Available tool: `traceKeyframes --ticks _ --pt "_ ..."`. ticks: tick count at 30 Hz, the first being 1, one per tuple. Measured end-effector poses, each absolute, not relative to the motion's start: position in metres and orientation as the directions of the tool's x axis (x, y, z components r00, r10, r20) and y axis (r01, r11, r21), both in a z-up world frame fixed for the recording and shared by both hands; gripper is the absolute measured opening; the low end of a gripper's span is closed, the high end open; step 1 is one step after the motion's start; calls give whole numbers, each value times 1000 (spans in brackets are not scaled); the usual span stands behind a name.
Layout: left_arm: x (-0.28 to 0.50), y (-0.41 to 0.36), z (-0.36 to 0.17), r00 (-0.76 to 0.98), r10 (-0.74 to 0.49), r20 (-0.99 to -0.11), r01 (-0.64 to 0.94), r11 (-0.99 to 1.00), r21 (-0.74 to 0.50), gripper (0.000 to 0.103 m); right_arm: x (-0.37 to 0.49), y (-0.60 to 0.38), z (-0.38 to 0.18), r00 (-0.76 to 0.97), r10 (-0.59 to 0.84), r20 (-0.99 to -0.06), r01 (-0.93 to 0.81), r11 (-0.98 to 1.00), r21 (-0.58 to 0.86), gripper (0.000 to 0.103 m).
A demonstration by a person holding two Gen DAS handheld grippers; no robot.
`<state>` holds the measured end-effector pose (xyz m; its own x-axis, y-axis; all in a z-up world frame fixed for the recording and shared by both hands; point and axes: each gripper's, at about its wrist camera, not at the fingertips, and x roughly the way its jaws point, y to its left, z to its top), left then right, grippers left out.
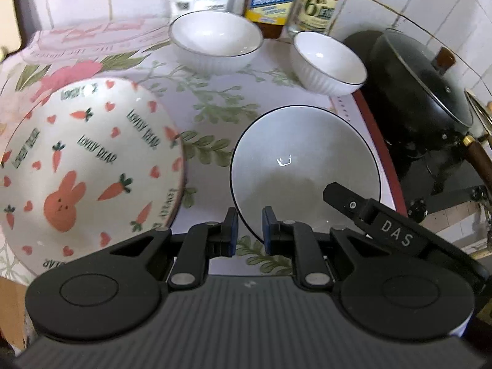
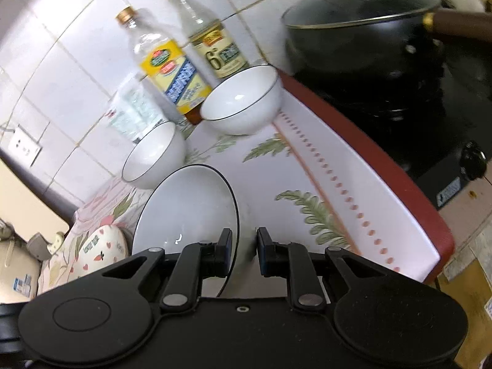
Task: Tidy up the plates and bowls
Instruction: 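Lift the white bowl and set it beside the bunny plate stack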
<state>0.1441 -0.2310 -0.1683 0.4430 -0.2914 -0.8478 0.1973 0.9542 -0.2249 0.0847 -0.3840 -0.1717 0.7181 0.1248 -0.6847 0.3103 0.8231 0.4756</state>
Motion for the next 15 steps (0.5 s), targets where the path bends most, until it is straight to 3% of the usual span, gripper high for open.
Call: traceKeyframes --ticks 15 --pt "148 -213 -171 454 -266 -851 158 963 -217 15 105 -377 -187 671 247 -699 229 828 512 21"
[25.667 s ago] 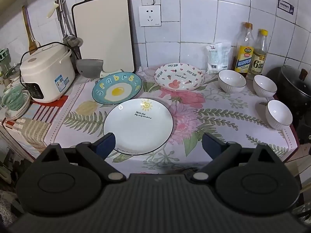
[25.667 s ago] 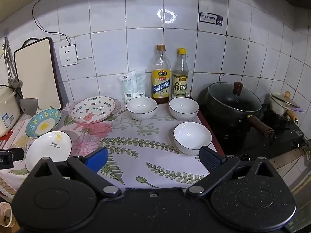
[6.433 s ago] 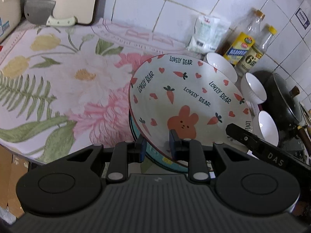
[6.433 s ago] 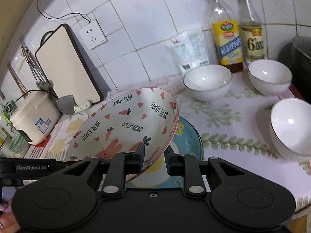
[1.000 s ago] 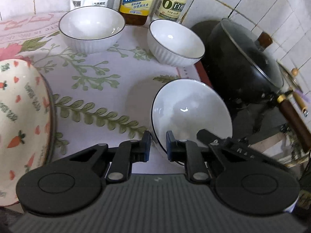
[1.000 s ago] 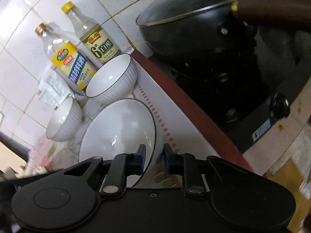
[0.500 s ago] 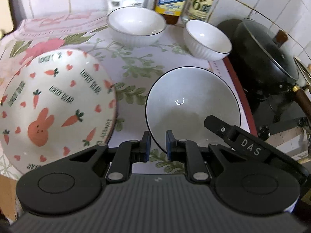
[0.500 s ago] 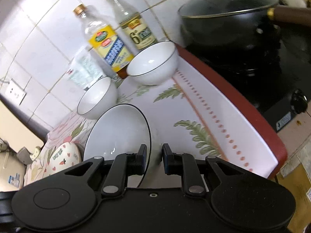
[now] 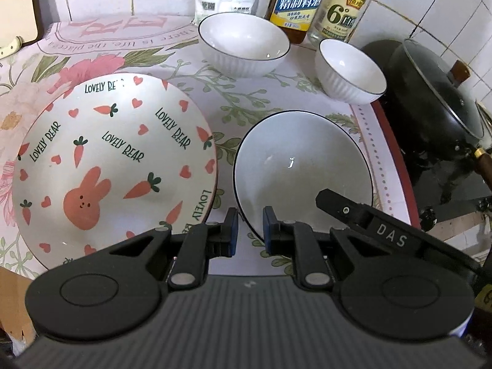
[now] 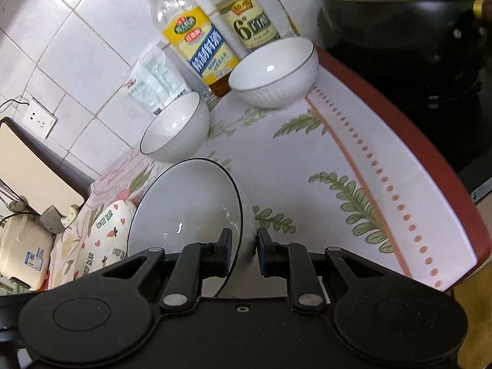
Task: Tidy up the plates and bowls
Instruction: 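Lift the white bowl and set it beside the bunny plate stack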
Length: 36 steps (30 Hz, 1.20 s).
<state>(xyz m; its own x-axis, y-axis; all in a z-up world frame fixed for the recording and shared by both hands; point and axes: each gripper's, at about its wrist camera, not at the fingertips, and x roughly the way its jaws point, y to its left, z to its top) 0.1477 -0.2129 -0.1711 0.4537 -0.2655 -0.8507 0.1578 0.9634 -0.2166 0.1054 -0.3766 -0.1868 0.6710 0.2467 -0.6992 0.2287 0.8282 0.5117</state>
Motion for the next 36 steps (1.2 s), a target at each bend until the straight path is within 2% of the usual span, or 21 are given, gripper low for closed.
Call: traceKeyframes --ticks 14,20,22,26,36 --pt "152 -209 -182 389 -282 -877 141 959 -246 15 109 -363 -185 654 205 -729 177 894 411 21" --pt "151 -203 -178 316 -341 -885 117 940 -320 21 100 -363 -168 670 215 -711 109 918 380 25" --pt "148 -204 -172 324 -339 -883 133 941 -312 21 96 -364 -161 678 216 -703 91 924 371 33" --pt "142 -200 -155 342 -338 -877 163 940 -298 23 88 -366 -146 693 230 -683 59 926 373 36" --pt "134 -193 -118 353 -365 -862 231 926 -298 23 65 -366 -95 766 267 -585 -85 944 319 58"
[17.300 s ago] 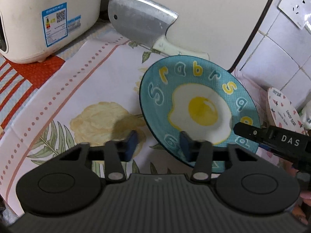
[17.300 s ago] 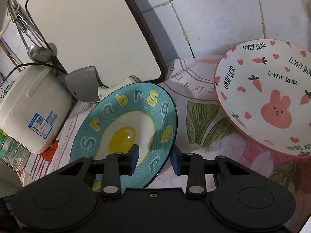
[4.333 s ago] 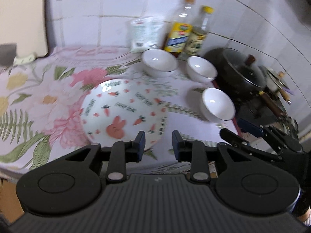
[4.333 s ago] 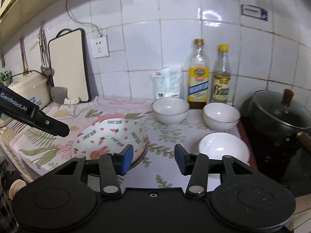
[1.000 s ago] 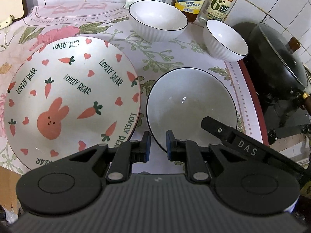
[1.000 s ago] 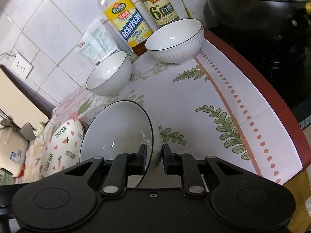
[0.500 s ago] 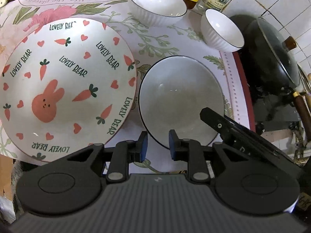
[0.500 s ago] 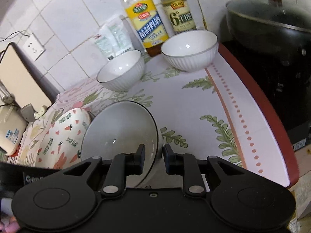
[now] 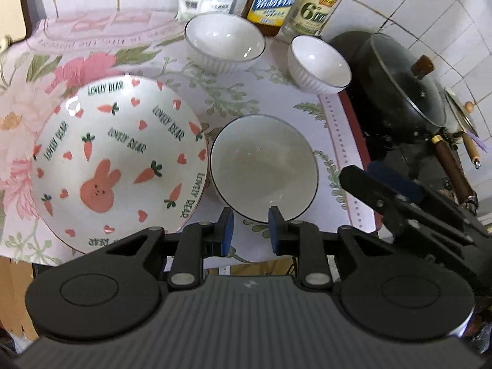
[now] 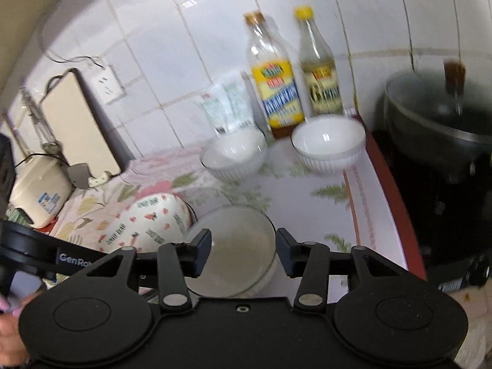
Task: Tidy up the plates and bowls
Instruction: 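Lift the white bowl and set it beside the bunny plate stack, then move both grippers to a white bowl by the bottles and grip its rim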
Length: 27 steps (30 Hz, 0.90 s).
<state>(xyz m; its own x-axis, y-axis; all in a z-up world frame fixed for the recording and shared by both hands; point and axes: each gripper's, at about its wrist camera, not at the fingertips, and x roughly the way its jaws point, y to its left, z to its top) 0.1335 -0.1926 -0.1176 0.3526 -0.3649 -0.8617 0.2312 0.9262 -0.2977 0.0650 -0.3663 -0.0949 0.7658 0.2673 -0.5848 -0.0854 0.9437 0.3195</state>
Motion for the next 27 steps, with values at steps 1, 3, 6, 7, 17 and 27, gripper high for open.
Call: traceKeyframes --ticks 1,3,6,7,17,27 --pt "133 -192 -113 357 -367 -859 237 925 -297 23 63 -368 -90 774 270 -572 -97 944 315 60" --pt "135 -191 -102 374 -376 -848 250 921 -298 24 61 -370 -80 794 270 -546 -114 946 302 63" --pt "138 -191 -85 409 -397 -821 270 913 -307 27 59 -379 -69 825 261 -501 -116 946 302 66" --pt "139 -191 -78 423 -402 -812 277 911 -307 28 60 -382 -66 831 262 -490 -114 943 312 66" --pt "163 -226 -45 555 -448 -701 410 880 -238 49 95 -418 -75 871 242 -427 -35 898 438 72" --pt "216 -265 -92 594 -430 -680 316 902 -295 61 166 -460 -132 873 110 -475 153 863 481 72"
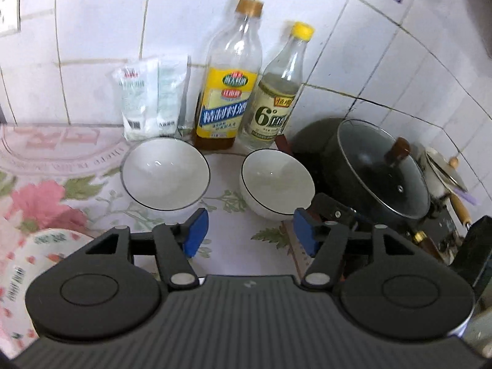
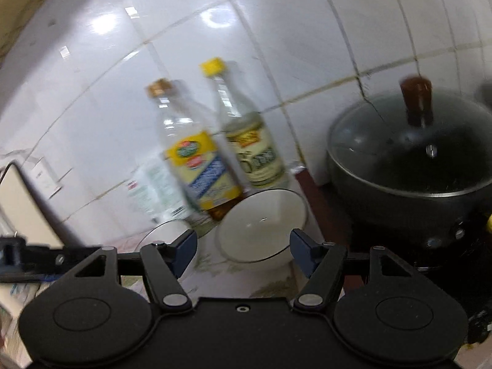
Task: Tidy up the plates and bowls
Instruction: 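Move both grippers to a white bowl by the bottles and grip its rim, then lift the held bowl and lower it into the first white bowl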
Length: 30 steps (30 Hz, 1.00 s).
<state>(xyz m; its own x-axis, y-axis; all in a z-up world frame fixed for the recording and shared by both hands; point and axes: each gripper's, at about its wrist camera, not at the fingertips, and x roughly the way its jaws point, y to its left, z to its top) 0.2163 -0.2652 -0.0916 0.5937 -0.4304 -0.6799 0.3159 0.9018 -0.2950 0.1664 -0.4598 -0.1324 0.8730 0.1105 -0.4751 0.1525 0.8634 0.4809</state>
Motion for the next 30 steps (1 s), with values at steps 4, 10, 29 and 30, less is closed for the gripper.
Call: traceKeyframes --ticks 4,10,29,30 --pt "237 -285 -111 597 -427 -680 292 904 -312 61 184 -475 -158 877 120 -465 191 801 568 71" --pt "273 -309 -142 582 -365 -727 179 929 -324 61 206 -478 -184 865 85 -494 277 741 611 62" --pt "308 -340 -194 477 -335 -812 108 940 -324 17 229 -481 -206 798 75 -598 380 708 595 25" --pt "305 -344 -193 481 -318 -817 133 947 -291 16 228 -480 -207 800 65 -597 381 712 589 24"
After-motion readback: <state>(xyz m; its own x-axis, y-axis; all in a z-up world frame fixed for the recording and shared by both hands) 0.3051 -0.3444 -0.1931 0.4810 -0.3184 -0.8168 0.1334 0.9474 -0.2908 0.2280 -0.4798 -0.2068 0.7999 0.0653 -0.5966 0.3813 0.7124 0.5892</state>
